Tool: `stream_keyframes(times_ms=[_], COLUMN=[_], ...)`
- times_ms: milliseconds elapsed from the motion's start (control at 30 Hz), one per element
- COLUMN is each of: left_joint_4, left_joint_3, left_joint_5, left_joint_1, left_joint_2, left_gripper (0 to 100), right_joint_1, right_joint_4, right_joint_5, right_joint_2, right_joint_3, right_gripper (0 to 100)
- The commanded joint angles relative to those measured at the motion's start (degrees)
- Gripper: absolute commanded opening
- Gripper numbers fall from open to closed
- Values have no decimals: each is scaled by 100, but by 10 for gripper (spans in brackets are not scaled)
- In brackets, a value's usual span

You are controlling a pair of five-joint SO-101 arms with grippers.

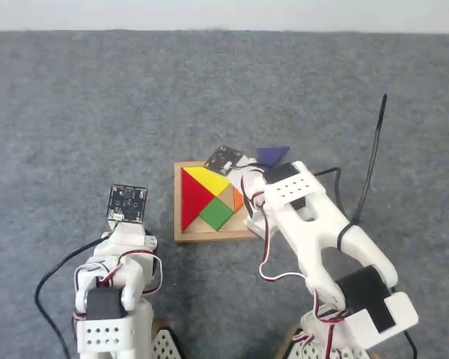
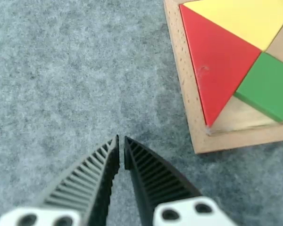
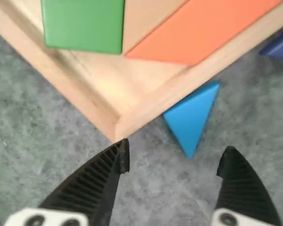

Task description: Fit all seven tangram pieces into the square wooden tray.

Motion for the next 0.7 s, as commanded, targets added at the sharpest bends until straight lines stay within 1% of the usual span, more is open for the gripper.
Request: stream_keyframes(times_ms=[0,133,233,333,500,600,667], left_joint_4=[18,18,18,18,18,18,18], left_joint_3=[-66,-66,-66,-66,-66,-66,-66], left_joint_5=[-9,-9,-9,-9,-9,-9,-9], left_joint_1=[18,18,18,18,18,18,18], left_joint_2=[-114,-114,-114,-114,-114,-114,-114], left_gripper=[21,21,21,21,21,21,21], right_joint_1=[189,259,303,330,338,435,497], right_joint_4=[-321,-347,-347,-347,-295,13,215], right_joint_5=[44,-26,-273,-273,-273,-246,-149], right_joint_2=[-31,690,1130,1464,1684,1684,1719], right_joint_3=[-396,-809,-1204,-1407,-1415,-1415,-1389], right_gripper=[303,303,303,303,291,249,246])
